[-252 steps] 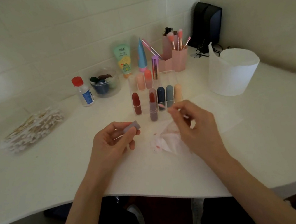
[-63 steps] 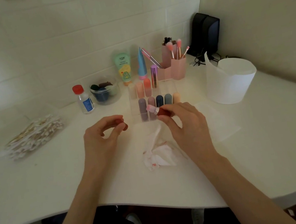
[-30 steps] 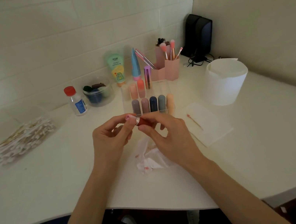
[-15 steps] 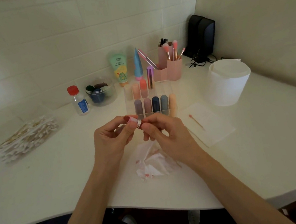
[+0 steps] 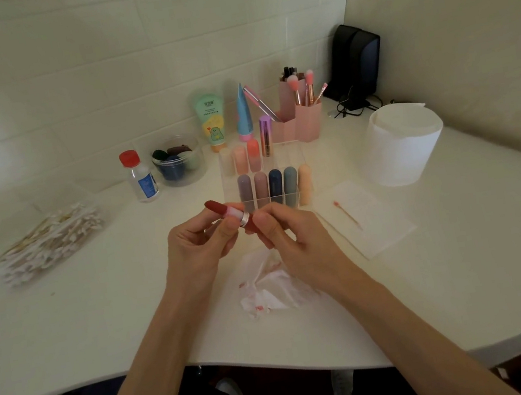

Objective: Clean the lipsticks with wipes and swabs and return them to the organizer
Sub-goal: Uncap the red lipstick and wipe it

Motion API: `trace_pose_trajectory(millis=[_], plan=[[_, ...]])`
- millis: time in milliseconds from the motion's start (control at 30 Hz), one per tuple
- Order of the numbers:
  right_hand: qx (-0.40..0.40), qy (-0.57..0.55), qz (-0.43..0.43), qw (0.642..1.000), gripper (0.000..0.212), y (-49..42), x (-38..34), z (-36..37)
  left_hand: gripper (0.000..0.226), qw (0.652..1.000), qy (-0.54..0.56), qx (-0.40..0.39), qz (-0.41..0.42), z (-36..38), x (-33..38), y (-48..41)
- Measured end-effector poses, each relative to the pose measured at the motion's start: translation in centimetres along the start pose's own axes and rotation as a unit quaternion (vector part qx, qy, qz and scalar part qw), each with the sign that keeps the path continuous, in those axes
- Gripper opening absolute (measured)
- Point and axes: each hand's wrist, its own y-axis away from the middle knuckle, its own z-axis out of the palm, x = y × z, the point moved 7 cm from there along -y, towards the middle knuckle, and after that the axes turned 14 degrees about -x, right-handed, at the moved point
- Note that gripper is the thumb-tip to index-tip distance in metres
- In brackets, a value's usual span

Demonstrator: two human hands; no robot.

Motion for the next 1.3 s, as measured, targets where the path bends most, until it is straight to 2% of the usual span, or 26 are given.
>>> trace_pose_trajectory(millis=[200,333,433,567,667,733,833,933,1067,1200,1300], plan=[[-0.044,-0.036,0.029,0.998,0.040,0.1,0.7,0.9,0.019,0.999,0.013,-0.046,-0.013,0.6,0.1,-0.1],[-0.034,-0.058,0.023,0.997,0.034,0.0,0.3,0.6,0.017,0.997,0.022,-0.068,0.000,1.0,0.4,0.0],[-0.021,-0.065,0.013,0.998,0.036,-0.2,0.2,0.3,0.028,0.995,0.014,-0.100,0.012,2.1,0.6,0.2],[0.006,-0.030,0.016,0.999,0.043,-0.2,0.5,-0.6,0.027,0.997,0.016,-0.070,0.018,1.6,0.6,0.2],[0.031,0.036,0.021,0.999,0.023,0.0,0.6,-2.2,0.021,0.999,0.045,-0.014,-0.007,-0.2,-0.4,0.1],[-0.014,0.084,0.052,0.995,0.024,0.1,1.0,-2.2,0.029,0.996,0.091,-0.005,-0.009,-0.6,-0.6,0.1],[-0.135,0.118,0.126,0.976,0.051,0.4,1.7,-0.9,0.056,0.993,0.113,-0.007,0.007,-0.8,-0.3,0.1],[-0.191,0.169,0.162,0.953,0.066,0.9,2.2,0.1,0.056,0.993,0.120,-0.007,0.011,-0.8,-0.4,0.0],[-0.182,0.199,0.118,0.956,0.039,0.6,2.6,0.4,0.054,0.992,0.125,-0.010,0.015,-0.8,-0.5,0.0],[-0.162,0.088,0.083,0.979,0.028,0.7,2.2,0.2,0.039,0.988,0.138,-0.069,0.013,0.0,-0.2,0.1],[-0.117,0.039,0.077,0.989,0.020,0.5,2.1,-0.7,0.040,0.980,0.167,-0.112,-0.004,0.7,-0.3,0.3]])
